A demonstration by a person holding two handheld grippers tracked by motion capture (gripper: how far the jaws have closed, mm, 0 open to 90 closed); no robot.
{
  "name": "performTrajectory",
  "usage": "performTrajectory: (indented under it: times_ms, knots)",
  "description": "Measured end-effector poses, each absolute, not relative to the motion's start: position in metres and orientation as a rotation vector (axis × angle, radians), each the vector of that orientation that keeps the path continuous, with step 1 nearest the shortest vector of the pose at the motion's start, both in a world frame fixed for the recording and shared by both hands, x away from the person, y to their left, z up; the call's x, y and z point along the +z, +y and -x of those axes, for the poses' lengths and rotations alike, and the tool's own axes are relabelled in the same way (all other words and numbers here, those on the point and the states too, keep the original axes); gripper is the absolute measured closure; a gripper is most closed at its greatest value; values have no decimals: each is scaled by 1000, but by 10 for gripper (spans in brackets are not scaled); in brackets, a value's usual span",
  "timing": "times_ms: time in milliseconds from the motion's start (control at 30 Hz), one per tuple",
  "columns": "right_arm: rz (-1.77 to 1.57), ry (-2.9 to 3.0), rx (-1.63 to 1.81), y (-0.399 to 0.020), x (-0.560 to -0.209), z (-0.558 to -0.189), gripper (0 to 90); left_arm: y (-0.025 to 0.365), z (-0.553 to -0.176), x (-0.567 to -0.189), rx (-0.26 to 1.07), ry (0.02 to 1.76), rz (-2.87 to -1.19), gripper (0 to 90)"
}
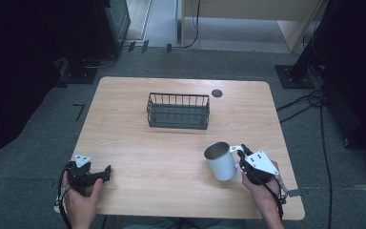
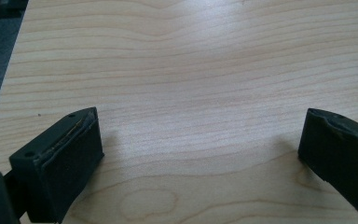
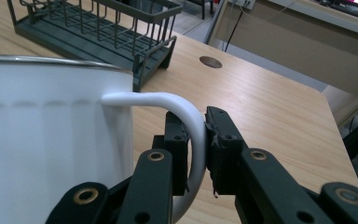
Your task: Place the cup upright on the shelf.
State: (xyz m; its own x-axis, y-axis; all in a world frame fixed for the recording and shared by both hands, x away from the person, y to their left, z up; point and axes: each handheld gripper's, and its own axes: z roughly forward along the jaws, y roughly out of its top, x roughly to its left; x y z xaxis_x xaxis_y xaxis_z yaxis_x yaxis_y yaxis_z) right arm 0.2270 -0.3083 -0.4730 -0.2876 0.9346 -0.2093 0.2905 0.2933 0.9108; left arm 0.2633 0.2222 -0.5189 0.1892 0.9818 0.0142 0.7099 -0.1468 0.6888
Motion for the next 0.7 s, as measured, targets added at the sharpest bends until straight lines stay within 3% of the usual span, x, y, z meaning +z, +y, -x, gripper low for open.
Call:
performTrajectory:
  times_ms: [700]
  knots:
    - [-1057,1686,1082,-287,-436,-259,798,222,-263,-519,646,1578,-1923,0]
